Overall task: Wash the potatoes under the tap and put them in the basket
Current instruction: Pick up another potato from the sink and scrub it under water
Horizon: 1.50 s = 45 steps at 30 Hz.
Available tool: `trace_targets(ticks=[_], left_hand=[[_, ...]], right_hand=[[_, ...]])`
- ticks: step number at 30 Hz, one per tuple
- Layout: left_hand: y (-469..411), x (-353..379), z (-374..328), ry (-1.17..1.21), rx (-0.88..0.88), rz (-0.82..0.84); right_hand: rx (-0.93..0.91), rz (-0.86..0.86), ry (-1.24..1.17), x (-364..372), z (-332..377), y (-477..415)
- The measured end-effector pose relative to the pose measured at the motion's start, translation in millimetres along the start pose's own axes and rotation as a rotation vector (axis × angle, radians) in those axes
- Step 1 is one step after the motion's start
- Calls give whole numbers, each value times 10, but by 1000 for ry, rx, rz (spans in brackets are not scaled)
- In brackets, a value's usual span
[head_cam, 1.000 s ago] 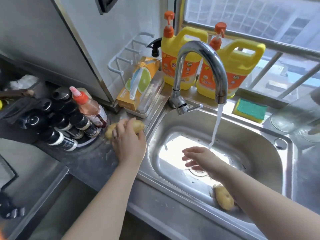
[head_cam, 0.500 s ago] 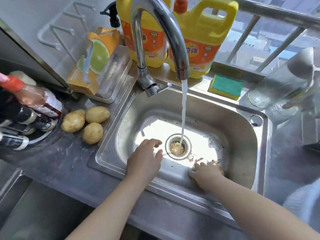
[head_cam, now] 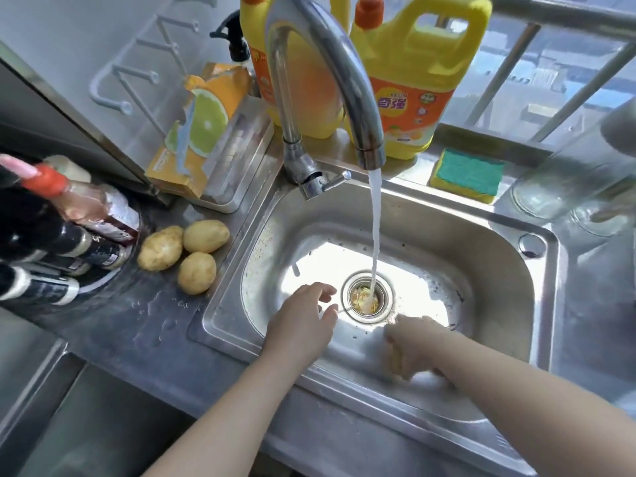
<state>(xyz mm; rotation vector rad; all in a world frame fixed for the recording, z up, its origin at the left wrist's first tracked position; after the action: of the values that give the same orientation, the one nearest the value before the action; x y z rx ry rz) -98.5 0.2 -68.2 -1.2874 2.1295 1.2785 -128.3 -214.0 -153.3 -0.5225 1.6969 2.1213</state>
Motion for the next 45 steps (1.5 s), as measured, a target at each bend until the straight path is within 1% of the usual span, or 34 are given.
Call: trace_targets(ticks=[3, 5, 6, 7, 9, 11, 14, 16, 18, 20, 21, 23, 26, 28, 30, 31, 32, 34, 35, 37, 40, 42, 44, 45], left_hand=[[-30, -24, -102, 180, -21, 66], [-39, -36, -227, 352, -8, 89], [-28, -50, -312, 449, 13, 93], [-20, -57, -391, 528, 35, 92], [-21, -51, -526, 639, 74, 90], [-16, -63, -664, 705, 102, 92], [-71, -100, -790, 800, 129, -4], [-121, -136, -850, 902, 111, -68], [-151, -184, -910, 1068, 43, -97], [-177, -246, -970, 1236, -114, -113], [-218, -255, -983, 1305, -187, -89], [-262, -284, -1014, 1410, -265, -4], [-271, -327, -1048, 1515, -293, 69], [-287, -313, -1023, 1558, -316, 124], [-281, -296, -992, 1547, -302, 179], [-266, -291, -982, 1523, -271, 191], [-242, -287, -978, 1495, -222, 200], [-213, -254, -965, 1398, -60, 209], [-207, -222, -959, 1337, 20, 214], [-219, -169, -940, 1220, 106, 200], [-306, -203, -922, 1163, 87, 63], [-373, -240, -932, 1153, 28, -28], [-446, -243, -917, 1107, -38, -81], [-461, -260, -918, 1109, -44, -87]], right_hand=[[-20, -49, -562, -430, 83, 296], [-80, -88, -1005, -640, 190, 510], [-139, -93, -1198, -733, 259, 609], [-206, -98, -1343, -823, 333, 698], [-292, -102, -1542, -974, 504, 881], [-312, -129, -1643, -1064, 643, 983], [-313, -273, -1686, -1119, 759, 1004], [-320, -413, -1619, -1112, 770, 1000], [-358, -539, -1495, -1096, 763, 1014], [-370, -612, -1358, -1088, 749, 1032], [-363, -639, -1302, -1096, 743, 1048], [-338, -655, -1247, -1130, 739, 1074], [-295, -631, -1171, -1167, 693, 1079], [-308, -598, -1157, -1176, 672, 1094], [-324, -596, -1196, -1176, 669, 1079], [-325, -621, -1229, -1182, 674, 1068], [-320, -669, -1271, -1198, 678, 1063], [-299, -779, -1372, -1241, 675, 1037], [-290, -814, -1422, -1257, 672, 1015], [-266, -841, -1472, -1291, 692, 1010], [-289, -811, -1461, -1313, 741, 999], [-343, -735, -1478, -1298, 749, 974], [-400, -650, -1508, -1270, 743, 956], [-414, -626, -1514, -1264, 737, 968]])
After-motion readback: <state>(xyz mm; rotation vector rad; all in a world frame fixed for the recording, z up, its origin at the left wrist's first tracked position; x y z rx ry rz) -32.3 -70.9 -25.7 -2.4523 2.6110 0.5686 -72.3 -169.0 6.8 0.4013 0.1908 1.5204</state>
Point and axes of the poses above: each hand's wrist, its own y-axis away from the middle knuckle, its own x-axis out of the palm, z = x × y, the point moved 2 cm from there along -y, towards the middle knuckle, and after that the axes turned 7 degrees about -y, right-handed, at the moved point
